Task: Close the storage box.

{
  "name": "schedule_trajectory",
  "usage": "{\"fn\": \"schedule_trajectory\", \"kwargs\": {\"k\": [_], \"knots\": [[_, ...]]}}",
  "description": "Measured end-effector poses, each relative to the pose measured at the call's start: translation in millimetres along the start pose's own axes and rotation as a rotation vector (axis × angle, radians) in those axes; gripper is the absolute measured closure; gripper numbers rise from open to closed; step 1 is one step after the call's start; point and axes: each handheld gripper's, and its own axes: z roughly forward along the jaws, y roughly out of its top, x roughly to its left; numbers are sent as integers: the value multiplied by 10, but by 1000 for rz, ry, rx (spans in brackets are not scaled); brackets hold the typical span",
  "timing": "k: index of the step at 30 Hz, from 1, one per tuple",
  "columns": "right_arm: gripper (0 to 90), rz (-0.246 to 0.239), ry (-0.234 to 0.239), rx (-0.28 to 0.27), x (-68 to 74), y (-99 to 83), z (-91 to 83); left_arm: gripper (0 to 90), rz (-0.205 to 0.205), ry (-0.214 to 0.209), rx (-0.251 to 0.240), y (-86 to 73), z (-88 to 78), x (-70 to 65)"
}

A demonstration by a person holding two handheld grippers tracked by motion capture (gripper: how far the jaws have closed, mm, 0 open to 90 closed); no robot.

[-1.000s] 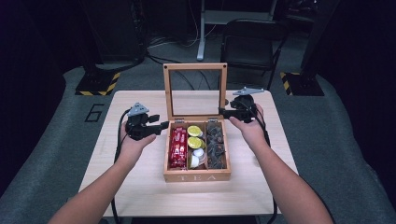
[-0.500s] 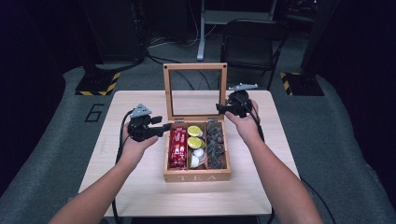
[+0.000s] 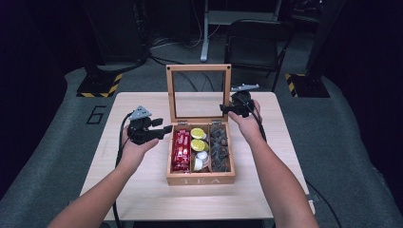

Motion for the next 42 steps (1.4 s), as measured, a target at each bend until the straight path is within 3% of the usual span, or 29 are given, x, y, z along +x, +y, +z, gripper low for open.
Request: {"fn": "schedule_trajectory", "kwargs": {"k": [12, 42], "knots": [[385, 19, -26, -6, -38, 6, 100, 443, 0, 3, 3, -10, -24, 13], [371, 34, 9, -12, -24, -4, 263, 443, -6, 14, 12, -36, -53, 30]]}}
